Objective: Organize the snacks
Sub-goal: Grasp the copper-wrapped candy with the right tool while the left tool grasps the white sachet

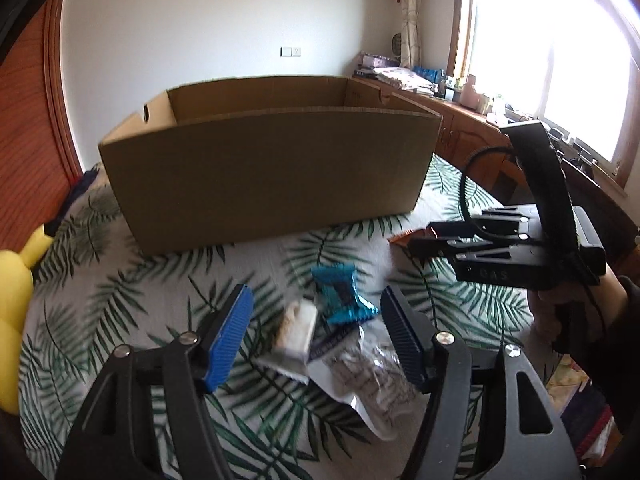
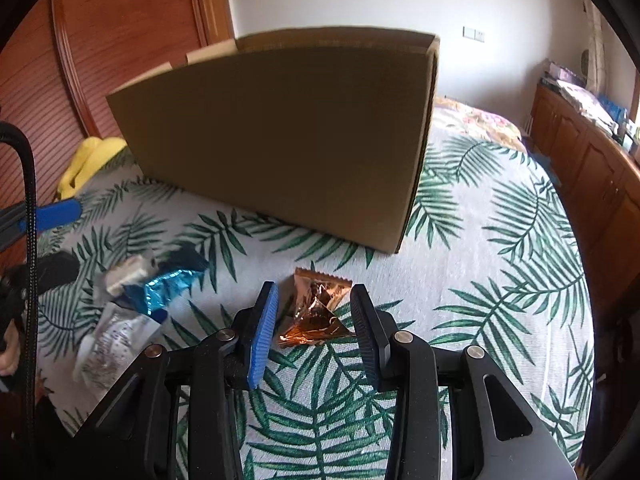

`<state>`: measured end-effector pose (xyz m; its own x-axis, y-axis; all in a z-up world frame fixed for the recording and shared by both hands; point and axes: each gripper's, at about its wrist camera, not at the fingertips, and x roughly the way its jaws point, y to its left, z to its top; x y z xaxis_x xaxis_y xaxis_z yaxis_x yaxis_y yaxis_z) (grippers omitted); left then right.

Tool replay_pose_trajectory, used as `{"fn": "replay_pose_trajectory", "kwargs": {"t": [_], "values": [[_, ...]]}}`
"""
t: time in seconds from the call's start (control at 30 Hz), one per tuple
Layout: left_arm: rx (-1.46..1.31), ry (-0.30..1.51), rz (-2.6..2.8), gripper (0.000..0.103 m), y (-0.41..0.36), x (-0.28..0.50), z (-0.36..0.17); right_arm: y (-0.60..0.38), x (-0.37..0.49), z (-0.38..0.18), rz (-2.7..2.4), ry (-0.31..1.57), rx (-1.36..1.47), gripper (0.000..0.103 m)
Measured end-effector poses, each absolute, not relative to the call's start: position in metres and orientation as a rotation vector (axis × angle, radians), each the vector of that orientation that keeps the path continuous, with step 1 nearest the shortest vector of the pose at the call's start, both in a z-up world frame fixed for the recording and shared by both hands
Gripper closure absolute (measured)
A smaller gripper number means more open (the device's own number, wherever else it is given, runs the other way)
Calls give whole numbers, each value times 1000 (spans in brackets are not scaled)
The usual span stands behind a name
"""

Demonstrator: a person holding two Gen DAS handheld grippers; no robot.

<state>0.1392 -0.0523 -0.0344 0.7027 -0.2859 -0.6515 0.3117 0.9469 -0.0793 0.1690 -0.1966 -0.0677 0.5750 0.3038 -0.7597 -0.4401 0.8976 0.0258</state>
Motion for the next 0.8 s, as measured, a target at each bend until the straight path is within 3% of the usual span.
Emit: {"fn": "replay_pose_trajectory", "kwargs": {"t": [0.17,0.8], "values": [[15,753,-327,36,-59,128,-46,-196,165,-71,432,860,-198,79],[-20,829,-262,36,-85,118,-72,-213,136,-71,413,831,-169,79]]}}
